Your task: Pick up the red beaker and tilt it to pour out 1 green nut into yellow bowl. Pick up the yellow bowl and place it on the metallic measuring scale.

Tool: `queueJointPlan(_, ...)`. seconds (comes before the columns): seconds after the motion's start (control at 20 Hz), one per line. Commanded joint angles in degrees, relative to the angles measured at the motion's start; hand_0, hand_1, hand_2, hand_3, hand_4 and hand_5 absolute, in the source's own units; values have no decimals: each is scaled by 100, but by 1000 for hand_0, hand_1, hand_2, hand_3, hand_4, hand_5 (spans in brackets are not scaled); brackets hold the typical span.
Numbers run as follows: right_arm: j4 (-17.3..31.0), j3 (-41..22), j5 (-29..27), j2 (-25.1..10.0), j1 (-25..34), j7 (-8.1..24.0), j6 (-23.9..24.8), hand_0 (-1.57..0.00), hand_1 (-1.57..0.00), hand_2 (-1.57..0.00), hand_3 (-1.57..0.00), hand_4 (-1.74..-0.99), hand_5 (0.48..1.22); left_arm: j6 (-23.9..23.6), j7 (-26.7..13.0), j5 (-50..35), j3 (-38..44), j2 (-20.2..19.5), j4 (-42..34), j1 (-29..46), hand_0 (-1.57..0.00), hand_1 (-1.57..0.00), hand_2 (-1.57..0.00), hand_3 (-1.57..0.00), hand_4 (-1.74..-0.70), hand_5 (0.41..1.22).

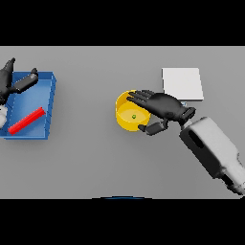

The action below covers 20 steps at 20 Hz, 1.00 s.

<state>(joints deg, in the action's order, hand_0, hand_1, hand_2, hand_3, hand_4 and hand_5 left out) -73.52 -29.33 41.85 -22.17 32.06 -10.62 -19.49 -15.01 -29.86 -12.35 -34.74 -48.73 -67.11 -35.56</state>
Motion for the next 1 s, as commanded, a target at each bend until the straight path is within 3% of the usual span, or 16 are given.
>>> queueJointPlan(0.0,39,-79,4,22,14,-102,-76,1,1,1,1,-1250,686,15,14,-21,6,25,21,-2,1,1,1,1,-793,720)
queueJointPlan(0.35,577,-421,149,211,370,-165,-446,1,1,1,1,-1281,674,67,195,-13,53,-66,90,13,1,1,1,1,-797,734)
queueJointPlan(0.6,796,-620,292,254,498,-120,-616,1,1,1,1,-1306,681,23,49,12,5,-16,67,5,1,1,1,1,-798,736)
queueJointPlan(0.8,1073,-702,381,351,724,-55,-667,1,1,-4,-11,-1308,729,72,110,-1,18,-32,71,-18,1,1,1,1,-793,729)
queueJointPlan(0.95,1091,-822,503,376,697,31,-656,-93,-107,-133,-160,-1362,820,82,139,-15,41,-39,102,-24,1,1,1,1,-792,723)
